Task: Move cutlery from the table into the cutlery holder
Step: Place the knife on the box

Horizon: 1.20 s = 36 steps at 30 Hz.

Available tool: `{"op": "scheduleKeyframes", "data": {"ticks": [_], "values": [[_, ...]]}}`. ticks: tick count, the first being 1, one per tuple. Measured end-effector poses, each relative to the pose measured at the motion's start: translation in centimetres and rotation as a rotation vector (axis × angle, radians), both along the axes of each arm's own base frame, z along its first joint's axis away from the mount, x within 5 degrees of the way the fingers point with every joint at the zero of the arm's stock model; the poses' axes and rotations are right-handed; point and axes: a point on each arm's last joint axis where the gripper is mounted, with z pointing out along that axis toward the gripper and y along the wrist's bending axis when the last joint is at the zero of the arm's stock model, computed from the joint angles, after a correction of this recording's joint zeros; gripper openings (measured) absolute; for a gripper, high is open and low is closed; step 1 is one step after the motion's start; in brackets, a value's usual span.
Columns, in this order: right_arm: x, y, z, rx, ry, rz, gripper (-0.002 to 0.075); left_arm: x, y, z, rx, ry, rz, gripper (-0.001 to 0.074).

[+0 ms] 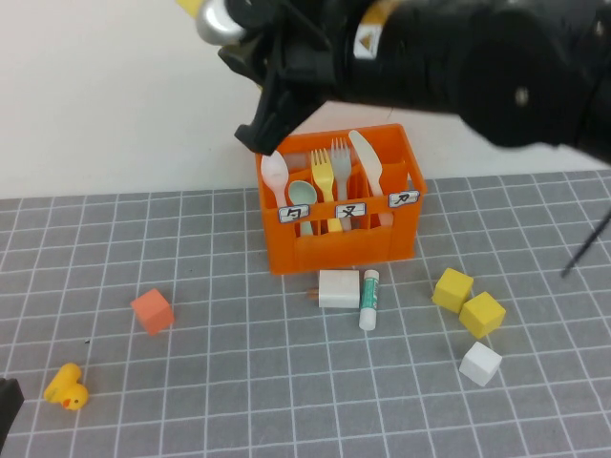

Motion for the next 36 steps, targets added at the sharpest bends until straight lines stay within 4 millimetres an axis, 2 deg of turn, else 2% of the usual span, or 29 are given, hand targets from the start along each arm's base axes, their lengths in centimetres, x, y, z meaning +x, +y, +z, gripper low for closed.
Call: {"op": "scheduleKeyframes", "data": {"ticks": [10,15,19,24,31,36], "values": [[0.0,-2.3,-6.3,0.199,-0.038,-0.123,0.0118,0.0,0.0,0.0,0.002,0.001,0.0,-0.0001],[0.3,-3.9,-8.1,0.33,-0.064,-0.244,0.0118,0.0,0.0,0.0,0.002,0.001,0.0,-0.0001],[0.7,-5.3,-8.4,0.425,-0.117,-0.363,0.0118,0.0,0.0,0.0,0.004,0.004,0.001,-0.0001],[1.4,-5.8,-9.4,0.412,-0.162,-0.461,0.0118,0.0,0.0,0.0,0.009,0.003,-0.001,-0.0001],[2.9,-5.8,-12.2,0.394,-0.277,-0.564,0.0118,0.0,0.0,0.0,0.014,0.001,-0.003,-0.0001],[3.5,-5.4,-14.1,0.369,-0.356,-0.569,0.0118,0.0,0.0,0.0,0.026,-0.001,-0.006,-0.0001]]}}
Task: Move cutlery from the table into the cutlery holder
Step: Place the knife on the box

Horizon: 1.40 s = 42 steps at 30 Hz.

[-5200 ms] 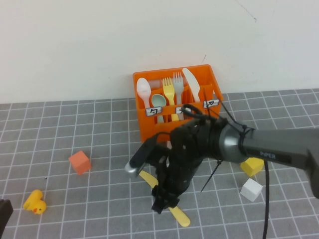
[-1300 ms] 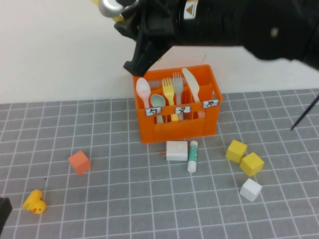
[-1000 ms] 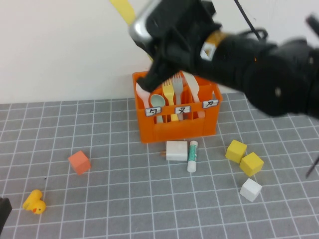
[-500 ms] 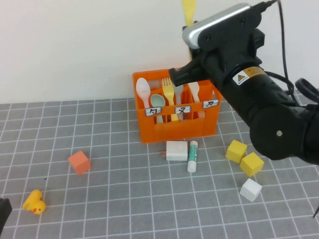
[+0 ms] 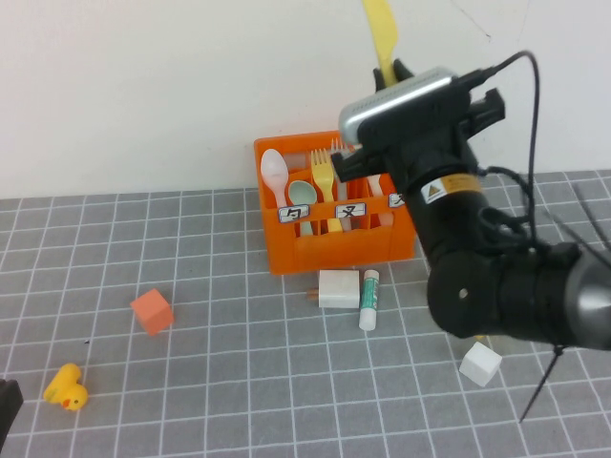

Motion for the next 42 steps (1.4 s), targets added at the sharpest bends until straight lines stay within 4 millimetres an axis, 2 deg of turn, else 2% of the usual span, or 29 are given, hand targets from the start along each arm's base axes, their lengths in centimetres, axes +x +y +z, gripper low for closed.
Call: {"op": "scheduleKeyframes", "data": {"ticks": [6,11,20,33,42], "values": [[1.2,1.0,-2.5,-0.004,0.021,0.006,0.0118,0.0,0.0,0.0,0.0,0.0,0.0,0.0],[2.7,1.6,-3.7,-0.002,0.022,-0.007,0.0118,0.0,0.0,0.0,0.0,0.0,0.0,0.0],[5.9,-0.3,-3.9,0.143,0.084,-0.076,0.0118,0.0,0.0,0.0,0.004,-0.001,-0.001,-0.0001],[7.0,-0.3,-8.8,0.134,0.177,-0.081,0.0118,0.0,0.0,0.0,0.004,-0.001,-0.001,0.0],[8.4,-0.9,-10.0,0.164,0.199,-0.09,0.0118,0.0,0.0,0.0,0.004,-0.001,-0.001,-0.0001]]}}
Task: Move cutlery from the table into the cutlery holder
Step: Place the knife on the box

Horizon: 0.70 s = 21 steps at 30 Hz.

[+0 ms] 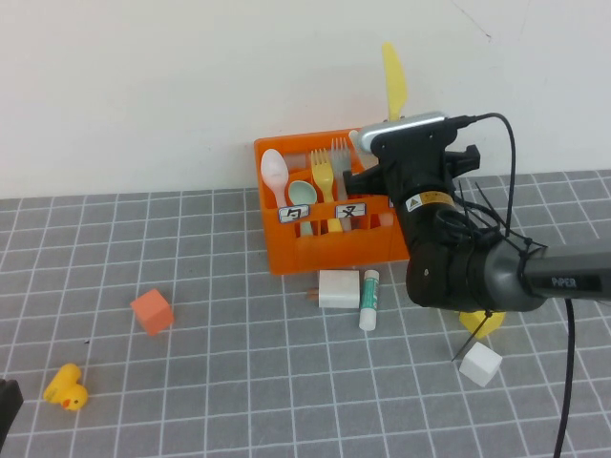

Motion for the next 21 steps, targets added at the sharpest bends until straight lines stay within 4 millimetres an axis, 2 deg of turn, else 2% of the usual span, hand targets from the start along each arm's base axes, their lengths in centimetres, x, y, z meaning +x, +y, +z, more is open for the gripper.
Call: {"op": "scheduleKeyframes", "data": {"ticks": [7,9,14,16,19,21], "values": [[0.1,0.6,-1.8,-0.023,0.062,0.081,0.012,0.0,0.0,0.0,0.0,0.0,0.0,-0.0001],[0.1,0.7,-1.9,-0.02,0.07,0.09,0.0142,0.0,0.0,0.0,0.0,0.0,0.0,-0.0001],[0.1,0.7,-1.8,-0.013,0.069,0.092,0.0337,0.0,0.0,0.0,0.0,0.0,0.0,-0.0001],[0.1,0.7,-1.8,-0.012,0.069,0.092,0.0391,0.0,0.0,0.0,-0.002,0.001,0.001,-0.0001],[0.1,0.7,-1.5,-0.01,0.068,0.092,0.0421,0.0,0.0,0.0,-0.001,0.0,0.0,-0.0001],[0.1,0.7,-0.5,-0.021,0.048,0.093,0.0419,0.0,0.0,0.0,0.003,-0.001,-0.001,-0.0001]]}}
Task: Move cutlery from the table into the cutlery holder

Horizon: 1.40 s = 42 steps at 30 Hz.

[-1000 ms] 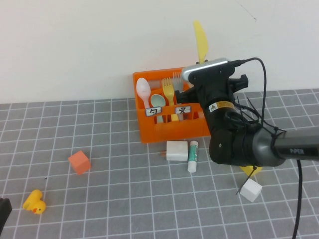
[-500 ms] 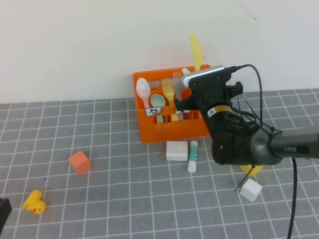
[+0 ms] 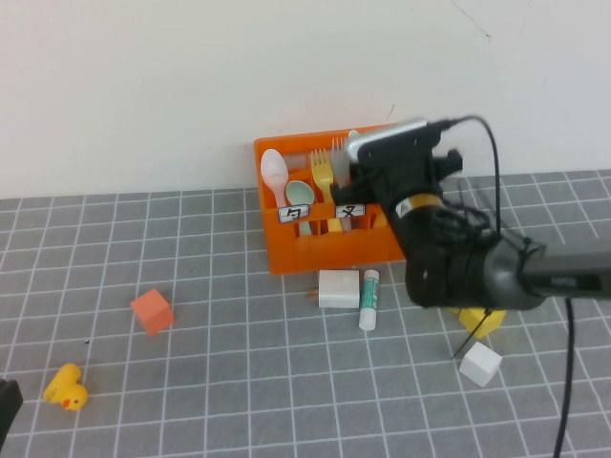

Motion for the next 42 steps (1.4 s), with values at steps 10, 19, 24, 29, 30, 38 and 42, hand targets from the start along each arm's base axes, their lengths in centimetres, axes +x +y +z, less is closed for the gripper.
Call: {"op": "scheduleKeyframes", "data": {"ticks": [10,19,24,29,30,38,42], "values": [[-5.7,1.4,16.6,-0.212,-0.157,0.204,0.0069,0.0,0.0,0.1,0.013,-0.01,-0.006,-0.0001],[-16.3,-2.4,27.7,-0.302,-0.054,0.564,0.0,0.0,0.0,0.1,0.012,-0.011,-0.007,-0.0001],[-21.0,-5.9,28.2,-0.331,-0.077,0.587,-0.0001,0.1,-0.1,0.4,0.009,-0.052,-0.018,-0.0001],[-24.9,-8.9,22.7,-0.401,0.018,0.612,-0.0001,0.1,-0.1,0.5,0.041,-0.066,-0.026,-0.0001],[-25.6,-9.5,21.9,-0.403,0.03,0.614,-0.0001,0.1,-0.1,0.5,0.047,-0.068,-0.026,-0.0001],[-32.2,-14.9,14.7,-0.4,0.045,0.605,-0.0001,0.2,-0.2,-0.1,0.05,-0.084,-0.038,0.0],[-34.0,-16.5,11.8,-0.421,0.007,0.586,-0.0001,0.3,-0.4,-0.6,0.046,-0.109,-0.052,-0.0001]]}}
